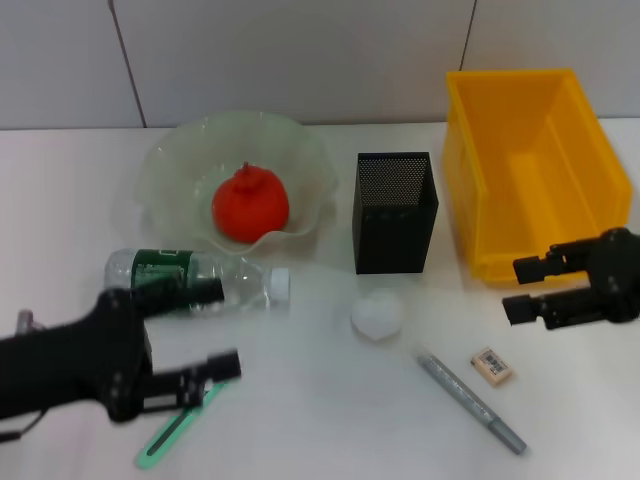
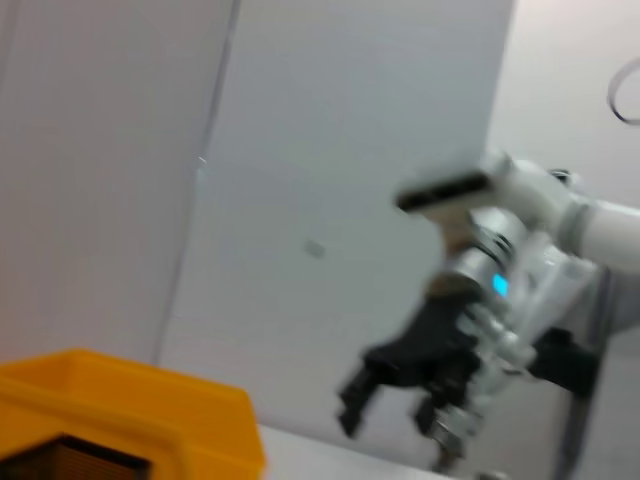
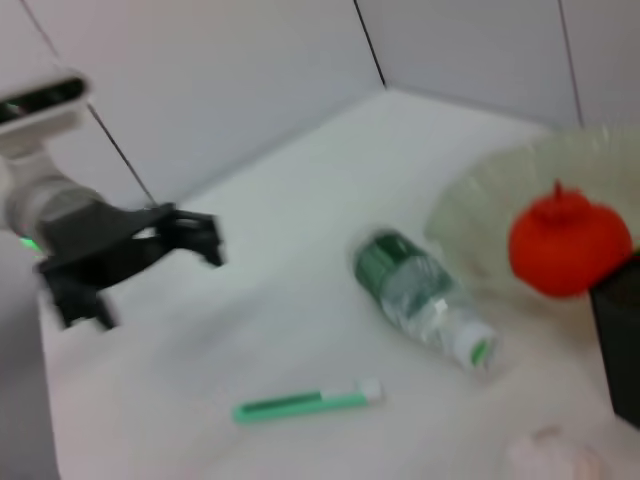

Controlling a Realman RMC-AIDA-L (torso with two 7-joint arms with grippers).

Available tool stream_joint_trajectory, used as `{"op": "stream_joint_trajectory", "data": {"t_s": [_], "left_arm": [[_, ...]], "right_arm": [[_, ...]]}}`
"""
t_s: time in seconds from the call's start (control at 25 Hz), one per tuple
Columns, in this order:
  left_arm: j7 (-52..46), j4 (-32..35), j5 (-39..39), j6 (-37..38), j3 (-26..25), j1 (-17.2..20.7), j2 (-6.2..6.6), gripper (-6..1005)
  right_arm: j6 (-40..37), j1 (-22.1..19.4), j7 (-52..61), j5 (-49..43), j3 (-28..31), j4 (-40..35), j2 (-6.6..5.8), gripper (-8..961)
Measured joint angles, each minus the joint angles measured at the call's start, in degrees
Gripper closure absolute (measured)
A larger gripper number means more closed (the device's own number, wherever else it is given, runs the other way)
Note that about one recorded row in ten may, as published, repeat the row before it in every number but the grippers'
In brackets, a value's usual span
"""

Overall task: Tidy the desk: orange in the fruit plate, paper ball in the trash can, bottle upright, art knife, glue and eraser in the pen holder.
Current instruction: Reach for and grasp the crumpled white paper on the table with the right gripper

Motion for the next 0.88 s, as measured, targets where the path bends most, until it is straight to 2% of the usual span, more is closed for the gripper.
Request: {"op": "stream_joint_trajectory", "data": {"t_s": [0.16, 0.24, 0.36, 0.52, 0.56, 0.6, 0.68, 0.76, 0.88], "left_arm": [[0.84, 0.01, 0.00, 1.56, 5.17, 0.38, 1.14, 184], [1.12, -0.13, 0.01, 1.71, 6.70, 0.41, 1.42, 184], [1.19, -0.21, 0.45, 1.72, 7.28, 0.42, 1.57, 185], [1.21, -0.30, 2.72, 1.47, 7.14, 0.47, 1.56, 187], [1.21, -0.30, 2.72, 1.47, 7.14, 0.47, 1.56, 187], [1.23, -0.35, 2.77, 1.29, 7.12, 0.58, 1.52, 188], [1.26, -0.36, 2.79, 1.27, 7.11, 0.65, 1.50, 204], [1.29, -0.34, 2.80, 1.27, 7.11, 0.69, 1.49, 220], [1.31, -0.35, 2.83, 1.09, 7.11, 0.74, 1.39, 258]], "right_arm": [[-0.07, 5.33, 12.81, -5.37, -6.15, -4.39, -0.98, 263], [0.12, 6.44, 14.69, -6.30, -6.90, -4.76, -1.04, 264], [0.01, 10.92, 19.03, -9.99, -9.51, -4.39, -1.21, 265], [1.06, 14.01, 23.35, -14.15, -13.34, -3.29, -1.29, 266], [2.30, 15.72, 25.39, -17.36, -15.46, -2.65, -0.83, 266], [2.30, 15.72, 25.39, -17.36, -15.46, -2.65, -0.83, 266], [3.81, 17.49, 26.57, -20.06, -17.46, -1.35, -0.08, 267], [7.58, 19.88, 28.10, -22.78, -20.59, 2.18, 0.88, 267], [11.43, 21.32, 29.06, -23.04, -23.27, 6.00, 1.07, 267]]}}
